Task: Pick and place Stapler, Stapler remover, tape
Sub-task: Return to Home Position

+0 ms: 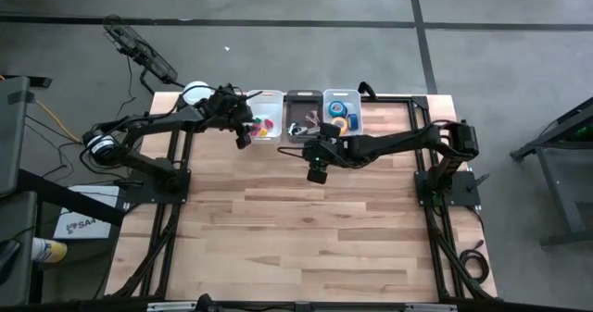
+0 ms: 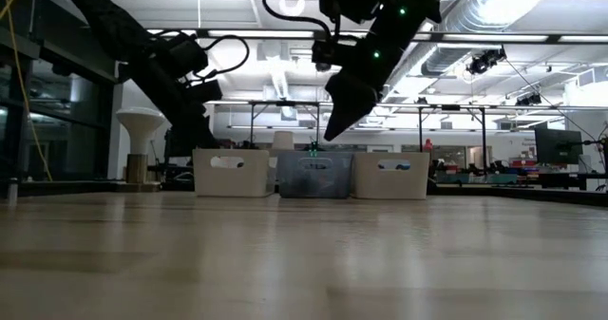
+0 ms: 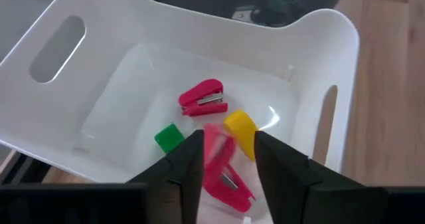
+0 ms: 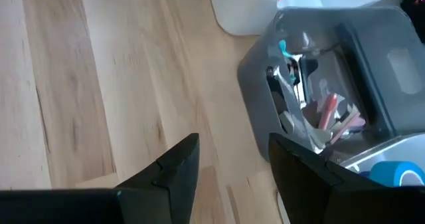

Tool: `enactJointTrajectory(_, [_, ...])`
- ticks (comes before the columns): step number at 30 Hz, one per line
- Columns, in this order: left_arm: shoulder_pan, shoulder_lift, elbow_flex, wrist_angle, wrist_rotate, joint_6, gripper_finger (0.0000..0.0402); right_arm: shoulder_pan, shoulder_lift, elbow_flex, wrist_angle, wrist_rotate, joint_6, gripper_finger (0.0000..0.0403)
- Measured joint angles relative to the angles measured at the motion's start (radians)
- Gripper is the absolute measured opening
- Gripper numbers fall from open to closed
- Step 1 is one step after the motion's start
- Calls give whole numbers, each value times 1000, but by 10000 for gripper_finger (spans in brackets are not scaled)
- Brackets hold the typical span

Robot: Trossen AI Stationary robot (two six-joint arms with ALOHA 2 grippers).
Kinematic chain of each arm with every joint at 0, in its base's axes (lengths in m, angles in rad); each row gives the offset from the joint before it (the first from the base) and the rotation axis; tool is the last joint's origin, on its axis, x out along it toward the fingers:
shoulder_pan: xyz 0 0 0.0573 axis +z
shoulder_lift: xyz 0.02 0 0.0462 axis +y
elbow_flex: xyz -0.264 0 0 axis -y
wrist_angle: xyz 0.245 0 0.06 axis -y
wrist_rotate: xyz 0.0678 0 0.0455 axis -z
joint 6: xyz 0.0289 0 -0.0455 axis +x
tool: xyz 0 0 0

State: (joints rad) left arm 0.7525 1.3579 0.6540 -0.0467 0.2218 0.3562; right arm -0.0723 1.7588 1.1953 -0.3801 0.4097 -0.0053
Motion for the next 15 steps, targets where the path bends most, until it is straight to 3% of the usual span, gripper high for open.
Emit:
enactJointTrajectory(8, [0,-15,0,-1,43,53,179,0,0,-1,-4,-1,1,172])
enactJointTrajectory(15, [0,-115,0,-50,133,44,186,1,0,-1,-11,-1,-40,172])
